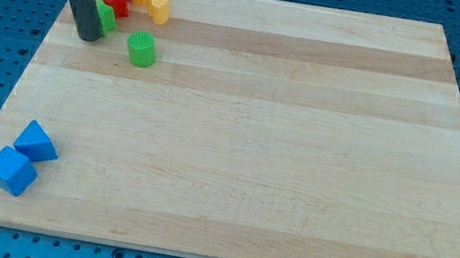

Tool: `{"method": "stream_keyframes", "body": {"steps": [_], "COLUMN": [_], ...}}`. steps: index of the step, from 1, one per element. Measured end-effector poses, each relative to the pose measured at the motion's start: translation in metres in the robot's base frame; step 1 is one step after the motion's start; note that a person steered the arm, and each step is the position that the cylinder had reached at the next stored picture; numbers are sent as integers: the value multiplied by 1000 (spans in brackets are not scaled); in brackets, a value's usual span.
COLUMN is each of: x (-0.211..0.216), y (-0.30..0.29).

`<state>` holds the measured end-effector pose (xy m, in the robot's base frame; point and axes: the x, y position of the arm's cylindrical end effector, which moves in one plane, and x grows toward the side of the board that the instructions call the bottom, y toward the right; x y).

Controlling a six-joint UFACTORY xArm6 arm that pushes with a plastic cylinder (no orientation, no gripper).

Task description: Push the green circle to the group of block

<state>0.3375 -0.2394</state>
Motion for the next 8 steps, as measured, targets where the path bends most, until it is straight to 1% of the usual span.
{"method": "stream_keyframes", "body": {"steps": [1,2,3,4,5,6,7,8], "x": [25,35,41,41,41,41,35,10], "y": [6,26,68,71,107,125,125,125]}}
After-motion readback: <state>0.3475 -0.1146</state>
